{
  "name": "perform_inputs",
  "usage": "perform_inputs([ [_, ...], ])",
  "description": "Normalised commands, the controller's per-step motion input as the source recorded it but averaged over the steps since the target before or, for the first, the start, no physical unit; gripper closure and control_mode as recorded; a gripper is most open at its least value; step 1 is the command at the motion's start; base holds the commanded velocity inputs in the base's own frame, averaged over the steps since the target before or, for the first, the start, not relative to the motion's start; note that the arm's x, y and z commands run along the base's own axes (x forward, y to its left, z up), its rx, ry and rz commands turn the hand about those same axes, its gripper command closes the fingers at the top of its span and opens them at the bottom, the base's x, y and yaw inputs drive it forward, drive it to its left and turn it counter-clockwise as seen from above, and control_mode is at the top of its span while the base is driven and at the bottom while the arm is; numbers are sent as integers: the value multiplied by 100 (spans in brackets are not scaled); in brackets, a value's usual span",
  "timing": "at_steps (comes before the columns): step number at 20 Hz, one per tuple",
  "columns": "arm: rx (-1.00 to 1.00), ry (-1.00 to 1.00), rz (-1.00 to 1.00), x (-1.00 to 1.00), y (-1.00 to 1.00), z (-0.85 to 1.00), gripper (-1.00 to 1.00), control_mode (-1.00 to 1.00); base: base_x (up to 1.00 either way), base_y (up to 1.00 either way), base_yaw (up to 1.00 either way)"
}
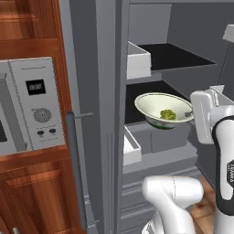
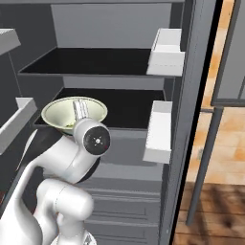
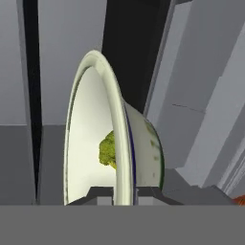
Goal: Move the mug from next to the sink to the open cabinet. Then, move the bowl with the broccoli to the fridge to clear the area for faucet cleaning.
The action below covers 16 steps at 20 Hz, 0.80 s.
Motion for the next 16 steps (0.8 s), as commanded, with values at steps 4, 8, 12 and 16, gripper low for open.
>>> perform_inputs([
  [4,0,0,-4,38,0,0,100,-100,33,0,-3],
  [8,-4,0,-12,98,0,-5,100,-100,0,0,0],
  [12,-4,3,-10,81,0,-45,100,-100,0,0,0],
  [16,-7,8,-8,75,3,-66,100,-100,0,0,0],
])
